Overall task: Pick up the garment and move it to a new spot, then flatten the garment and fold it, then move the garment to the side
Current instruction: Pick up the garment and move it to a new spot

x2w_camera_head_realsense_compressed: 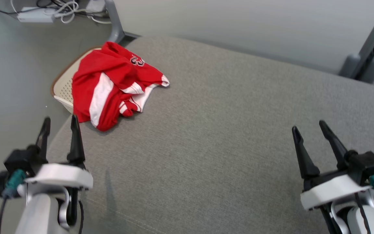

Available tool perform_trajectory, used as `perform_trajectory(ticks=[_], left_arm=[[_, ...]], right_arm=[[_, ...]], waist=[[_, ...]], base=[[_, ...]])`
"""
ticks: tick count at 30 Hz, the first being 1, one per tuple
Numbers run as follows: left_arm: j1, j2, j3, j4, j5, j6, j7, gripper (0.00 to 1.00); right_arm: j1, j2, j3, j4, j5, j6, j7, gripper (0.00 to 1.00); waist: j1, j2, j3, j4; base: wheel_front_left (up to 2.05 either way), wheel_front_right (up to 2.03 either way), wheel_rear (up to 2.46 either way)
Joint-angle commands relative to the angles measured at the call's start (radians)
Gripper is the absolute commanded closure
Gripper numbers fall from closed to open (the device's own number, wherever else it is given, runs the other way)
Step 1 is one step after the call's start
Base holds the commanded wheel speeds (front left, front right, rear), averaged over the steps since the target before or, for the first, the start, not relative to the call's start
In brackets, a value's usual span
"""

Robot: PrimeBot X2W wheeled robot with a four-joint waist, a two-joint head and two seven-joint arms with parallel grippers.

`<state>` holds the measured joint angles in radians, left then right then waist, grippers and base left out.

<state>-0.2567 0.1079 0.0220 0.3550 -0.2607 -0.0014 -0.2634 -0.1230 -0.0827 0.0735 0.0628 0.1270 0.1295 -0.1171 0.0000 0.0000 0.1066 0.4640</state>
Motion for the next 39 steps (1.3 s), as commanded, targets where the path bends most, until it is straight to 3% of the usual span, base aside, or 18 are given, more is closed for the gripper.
perform_trajectory(ticks=[1, 7, 15, 18, 23, 26, 27, 28, 33, 39], left_arm=[[-0.046, -0.002, 0.014, 0.001, -0.017, -0.009, -0.002, 0.00], [-0.179, 0.010, 0.042, 0.075, -0.031, -0.031, -0.001, 0.00], [-0.426, 0.105, 0.058, 0.418, -0.103, -0.101, 0.074, 0.00], [-0.497, 0.146, 0.059, 0.514, -0.106, -0.100, 0.098, 0.00], [-0.593, 0.202, 0.063, 0.648, -0.088, -0.044, 0.129, 0.00], [-0.634, 0.215, 0.063, 0.705, -0.092, -0.035, 0.144, 0.02], [-0.645, 0.224, 0.061, 0.717, -0.091, -0.036, 0.139, 0.62], [-0.655, 0.229, 0.060, 0.725, -0.089, -0.034, 0.125, 1.00], [-0.668, 0.238, 0.047, 0.724, -0.071, -0.022, 0.042, 1.00], [-0.642, 0.264, 0.037, 0.593, -0.034, 0.000, -0.001, 1.00]], right_arm=[[-0.028, -0.018, 0.003, -0.016, -0.004, 0.002, 0.009, 0.00], [-0.095, -0.047, 0.026, -0.055, -0.007, 0.002, 0.029, 0.00], [-0.164, -0.061, 0.051, -0.078, -0.002, 0.002, 0.027, 0.00], [-0.177, -0.066, 0.052, -0.085, -0.002, 0.002, 0.030, 0.00], [-0.189, -0.069, 0.060, -0.090, 0.003, 0.002, 0.029, 0.00], [-0.191, -0.070, 0.064, -0.085, 0.007, 0.002, 0.022, 0.00], [-0.191, -0.068, 0.064, -0.083, 0.007, 0.002, 0.019, 0.00], [-0.190, -0.066, 0.063, -0.080, 0.007, 0.002, 0.018, 0.00], [-0.171, -0.053, 0.047, -0.063, 0.010, 0.002, 0.004, 0.00], [-0.150, -0.038, 0.033, -0.043, 0.013, 0.002, -0.011, 0.00]], waist=[[0.0000, 0.0000, 0.080, -0.054], [0.0000, 0.0000, 0.190, -0.133], [0.0000, 0.0000, 0.315, -0.253], [0.0000, 0.0000, 0.347, -0.277], [0.0000, 0.0000, 0.388, -0.299], [0.0000, 0.0000, 0.398, -0.304], [0.0000, 0.0000, 0.400, -0.305], [0.0000, 0.0000, 0.400, -0.305], [0.0000, 0.0000, 0.377, -0.296], [0.0000, 0.0000, 0.311, -0.272]], base=[[0.00, 0.00, 0.00], [0.00, 0.00, 0.00], [0.00, 0.00, 0.00], [0.00, 0.00, 0.00], [0.00, 0.00, 0.00], [0.00, 0.00, 0.00], [0.00, 0.00, 0.00], [0.00, 0.00, 0.00], [0.00, 0.00, 0.00], [0.00, 0.00, 0.00]])
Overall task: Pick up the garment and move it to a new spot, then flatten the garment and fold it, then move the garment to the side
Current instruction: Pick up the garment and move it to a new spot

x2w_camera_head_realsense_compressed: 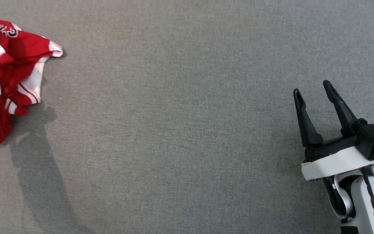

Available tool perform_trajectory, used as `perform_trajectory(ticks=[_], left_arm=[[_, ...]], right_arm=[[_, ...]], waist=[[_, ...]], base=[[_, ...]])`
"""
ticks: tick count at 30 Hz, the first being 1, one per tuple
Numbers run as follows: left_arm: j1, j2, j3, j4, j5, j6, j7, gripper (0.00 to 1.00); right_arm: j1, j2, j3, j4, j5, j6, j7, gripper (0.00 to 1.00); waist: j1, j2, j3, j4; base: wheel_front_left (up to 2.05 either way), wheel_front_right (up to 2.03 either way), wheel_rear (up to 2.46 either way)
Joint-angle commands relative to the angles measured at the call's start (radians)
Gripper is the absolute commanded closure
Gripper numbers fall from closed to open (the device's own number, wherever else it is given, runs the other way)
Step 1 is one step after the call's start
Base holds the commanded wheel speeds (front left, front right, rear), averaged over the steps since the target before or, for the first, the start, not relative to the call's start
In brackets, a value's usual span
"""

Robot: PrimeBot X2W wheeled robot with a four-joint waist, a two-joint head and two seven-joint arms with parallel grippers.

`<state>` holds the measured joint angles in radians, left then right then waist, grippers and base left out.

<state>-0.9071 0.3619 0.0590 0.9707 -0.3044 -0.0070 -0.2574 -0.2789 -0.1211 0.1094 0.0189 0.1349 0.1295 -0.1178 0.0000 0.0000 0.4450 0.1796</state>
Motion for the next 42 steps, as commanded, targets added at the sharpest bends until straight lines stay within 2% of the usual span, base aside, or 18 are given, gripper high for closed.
perform_trajectory(ticks=[1, 7, 10, 11, 18, 22, 30, 34, 35, 42], left_arm=[[0.020, 0.012, -0.003, -0.062, 0.018, 0.011, -0.007, 1.00], [0.144, 0.024, -0.015, -0.360, 0.059, 0.018, -0.008, 1.00], [0.239, 0.016, -0.025, -0.521, 0.051, 0.023, 0.034, 1.00], [0.239, 0.016, -0.025, -0.521, 0.051, 0.023, 0.034, 1.00], [0.570, -0.037, -0.069, -0.929, 0.047, 0.068, 0.191, 1.00], [0.717, -0.073, -0.122, -1.064, 0.037, 0.075, 0.272, 1.00], [0.780, -0.140, -0.258, -1.140, 0.031, 0.038, 0.315, 1.00], [0.717, -0.191, -0.347, -1.107, 0.036, 0.000, 0.313, 1.00], [0.680, -0.215, -0.387, -1.080, 0.040, -0.023, 0.311, 1.00], [0.515, -0.276, -0.506, -0.973, 0.045, -0.070, 0.301, 1.00]], right_arm=[[0.013, 0.003, -0.007, 0.008, 0.004, 0.002, -0.012, 0.00], [0.054, 0.023, -0.020, 0.036, 0.014, 0.002, -0.033, 0.00], [0.080, 0.035, -0.025, 0.047, 0.018, 0.002, -0.041, 0.00], [0.080, 0.035, -0.025, 0.047, 0.018, 0.002, -0.041, 0.00], [0.151, 0.054, -0.034, 0.069, 0.029, 0.002, -0.050, 0.00], [0.187, 0.060, -0.064, 0.062, 0.033, 0.002, -0.035, 0.00], [0.196, 0.065, -0.077, 0.035, 0.036, 0.002, -0.013, 0.00], [0.186, 0.067, -0.083, 0.026, 0.043, 0.002, -0.010, 0.00], [0.179, 0.068, -0.080, 0.024, 0.046, 0.002, -0.012, 0.00], [0.159, 0.068, -0.063, 0.053, 0.076, 0.002, -0.037, 0.00]], waist=[[0.0000, 0.0000, -0.046, 0.017], [0.0000, 0.0000, -0.158, 0.018], [0.0000, 0.0000, -0.214, 0.008], [0.0000, 0.0000, -0.214, 0.008], [0.0000, 0.0000, -0.332, -0.036], [0.0000, 0.0000, -0.363, -0.057], [0.0000, 0.0000, -0.376, -0.158], [0.0000, 0.0000, -0.355, -0.232], [0.0000, 0.0000, -0.336, -0.277], [0.0000, 0.0000, -0.283, -0.448]], base=[[0.00, 0.00, 0.00], [0.00, 0.00, 0.00], [0.00, 0.00, 0.00], [0.00, 0.00, 0.00], [0.00, 0.00, 0.00], [0.00, 0.00, 0.00], [0.00, 0.00, 0.00], [0.00, 0.00, 0.00], [0.00, 0.00, 0.00], [0.00, 0.00, 0.00]])
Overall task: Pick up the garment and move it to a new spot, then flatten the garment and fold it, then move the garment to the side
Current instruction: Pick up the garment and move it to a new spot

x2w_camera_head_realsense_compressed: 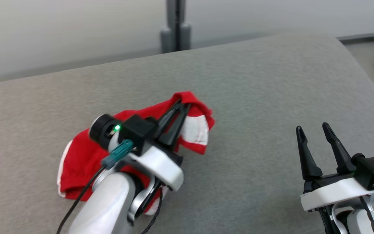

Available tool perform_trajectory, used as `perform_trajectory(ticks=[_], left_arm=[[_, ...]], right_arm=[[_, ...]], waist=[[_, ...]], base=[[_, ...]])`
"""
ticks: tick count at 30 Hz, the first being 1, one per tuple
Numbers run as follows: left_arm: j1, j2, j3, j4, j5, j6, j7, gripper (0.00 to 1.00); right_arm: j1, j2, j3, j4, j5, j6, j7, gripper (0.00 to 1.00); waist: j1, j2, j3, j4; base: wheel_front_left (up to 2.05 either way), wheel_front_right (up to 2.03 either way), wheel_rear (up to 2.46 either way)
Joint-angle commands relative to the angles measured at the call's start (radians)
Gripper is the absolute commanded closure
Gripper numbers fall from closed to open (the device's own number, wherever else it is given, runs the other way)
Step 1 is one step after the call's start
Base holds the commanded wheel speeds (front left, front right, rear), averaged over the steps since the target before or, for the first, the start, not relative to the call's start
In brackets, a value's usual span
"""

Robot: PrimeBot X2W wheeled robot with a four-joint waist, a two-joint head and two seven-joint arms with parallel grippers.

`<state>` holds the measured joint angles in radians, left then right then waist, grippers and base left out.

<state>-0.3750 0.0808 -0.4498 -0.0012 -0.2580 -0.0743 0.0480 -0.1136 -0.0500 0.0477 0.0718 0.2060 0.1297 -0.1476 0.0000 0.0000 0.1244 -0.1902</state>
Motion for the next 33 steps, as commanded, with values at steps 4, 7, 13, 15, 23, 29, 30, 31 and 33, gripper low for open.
perform_trajectory(ticks=[4, 7, 13, 15, 23, 29, 30, 31, 33], left_arm=[[-0.104, -0.013, -0.043, 0.052, -0.006, -0.012, -0.009, 1.00], [-0.147, -0.016, -0.063, 0.125, -0.012, -0.012, -0.003, 1.00], [-0.189, -0.021, -0.087, 0.279, -0.030, -0.016, -0.008, 1.00], [-0.202, -0.023, -0.100, 0.329, -0.029, -0.020, -0.008, 1.00], [-0.195, -0.025, -0.136, 0.407, -0.068, -0.034, -0.056, 0.00], [-0.126, -0.013, -0.119, 0.339, -0.082, 0.002, -0.116, 0.00], [-0.111, -0.006, -0.110, 0.326, -0.086, 0.017, -0.126, 0.00], [-0.098, -0.001, -0.099, 0.313, -0.088, 0.031, -0.139, 0.00], [-0.069, 0.013, -0.067, 0.288, -0.095, 0.063, -0.163, 0.00]], right_arm=[[-0.023, -0.003, 0.004, 0.017, 0.026, 0.002, -0.029, 0.00], [-0.032, -0.002, 0.013, 0.032, 0.048, 0.002, -0.047, 0.00], [-0.050, -0.002, 0.031, 0.067, 0.087, 0.002, -0.078, 0.00], [-0.059, -0.002, 0.036, 0.084, 0.097, 0.002, -0.088, 0.00], [-0.088, -0.003, 0.044, 0.132, 0.097, 0.002, -0.110, 0.00], [-0.087, -0.003, 0.038, 0.147, 0.071, 0.002, -0.111, 0.00], [-0.085, -0.003, 0.036, 0.148, 0.068, 0.002, -0.110, 0.00], [-0.082, -0.003, 0.031, 0.148, 0.062, 0.002, -0.108, 0.00], [-0.077, -0.003, 0.028, 0.146, 0.052, 0.002, -0.102, 0.00]], waist=[[0.0000, 0.0000, 0.076, -0.159], [0.0000, 0.0000, 0.111, -0.204], [0.0000, 0.0000, 0.165, -0.238], [0.0000, 0.0000, 0.178, -0.238], [0.0000, 0.0000, 0.158, -0.175], [0.0000, 0.0000, 0.105, -0.085], [0.0000, 0.0000, 0.098, -0.069], [0.0000, 0.0000, 0.088, -0.052], [0.0000, 0.0000, 0.074, -0.023]], base=[[0.00, 0.00, 0.00], [0.00, 0.00, 0.00], [0.00, 0.00, 0.00], [0.00, 0.00, 0.00], [0.00, 0.00, 0.00], [0.00, 0.00, 0.00], [0.00, 0.00, 0.00], [0.00, 0.00, 0.00], [0.00, 0.00, 0.00]])
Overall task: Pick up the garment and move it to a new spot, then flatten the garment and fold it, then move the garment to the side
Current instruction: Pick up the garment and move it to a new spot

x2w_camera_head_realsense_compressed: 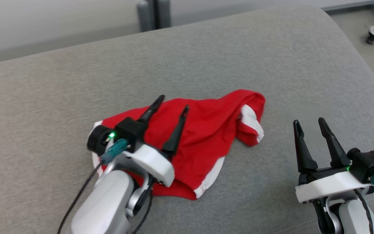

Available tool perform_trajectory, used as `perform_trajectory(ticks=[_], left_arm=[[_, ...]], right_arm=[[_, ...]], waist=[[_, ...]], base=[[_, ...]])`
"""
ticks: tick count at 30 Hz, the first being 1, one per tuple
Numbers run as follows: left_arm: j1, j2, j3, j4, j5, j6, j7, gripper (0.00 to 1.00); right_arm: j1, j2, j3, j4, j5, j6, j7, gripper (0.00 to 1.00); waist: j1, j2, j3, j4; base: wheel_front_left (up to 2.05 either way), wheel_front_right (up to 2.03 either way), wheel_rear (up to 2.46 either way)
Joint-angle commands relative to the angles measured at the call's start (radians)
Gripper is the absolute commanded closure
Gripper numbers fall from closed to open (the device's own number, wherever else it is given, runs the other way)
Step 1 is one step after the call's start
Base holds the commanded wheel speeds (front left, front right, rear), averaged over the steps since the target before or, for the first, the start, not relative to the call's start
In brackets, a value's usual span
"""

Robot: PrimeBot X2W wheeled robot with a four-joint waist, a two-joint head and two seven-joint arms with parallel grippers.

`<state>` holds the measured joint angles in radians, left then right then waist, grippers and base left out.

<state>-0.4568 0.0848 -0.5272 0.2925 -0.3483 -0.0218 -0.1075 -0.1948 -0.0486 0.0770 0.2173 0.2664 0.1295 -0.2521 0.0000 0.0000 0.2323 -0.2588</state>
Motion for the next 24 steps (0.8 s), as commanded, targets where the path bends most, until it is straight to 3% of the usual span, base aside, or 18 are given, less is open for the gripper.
perform_trajectory(ticks=[1, 5, 14, 24], left_arm=[[0.027, 0.014, 0.027, -0.015, -0.012, 0.024, -0.019, 0.00], [0.079, 0.037, 0.101, -0.040, -0.039, 0.083, -0.075, 0.00], [0.193, 0.111, 0.252, -0.065, -0.077, 0.168, -0.138, 0.00], [0.347, 0.158, 0.331, -0.111, -0.075, 0.176, -0.157, 0.00]], right_arm=[[0.008, -0.005, -0.004, -0.001, -0.012, 0.002, 0.005, 0.00], [0.023, -0.005, -0.018, -0.009, -0.031, 0.002, 0.023, 0.00], [0.062, -0.005, -0.035, -0.036, -0.067, 0.002, 0.063, 0.00], [0.111, -0.005, -0.049, -0.054, -0.092, 0.002, 0.098, 0.00]], waist=[[0.0000, 0.0000, -0.040, 0.060], [0.0000, 0.0000, -0.071, 0.110], [0.0000, 0.0000, -0.125, 0.189], [0.0000, 0.0000, -0.186, 0.218]], base=[[0.00, 0.00, 0.00], [0.00, 0.00, 0.00], [0.00, 0.00, 0.00], [0.00, 0.00, 0.00]])
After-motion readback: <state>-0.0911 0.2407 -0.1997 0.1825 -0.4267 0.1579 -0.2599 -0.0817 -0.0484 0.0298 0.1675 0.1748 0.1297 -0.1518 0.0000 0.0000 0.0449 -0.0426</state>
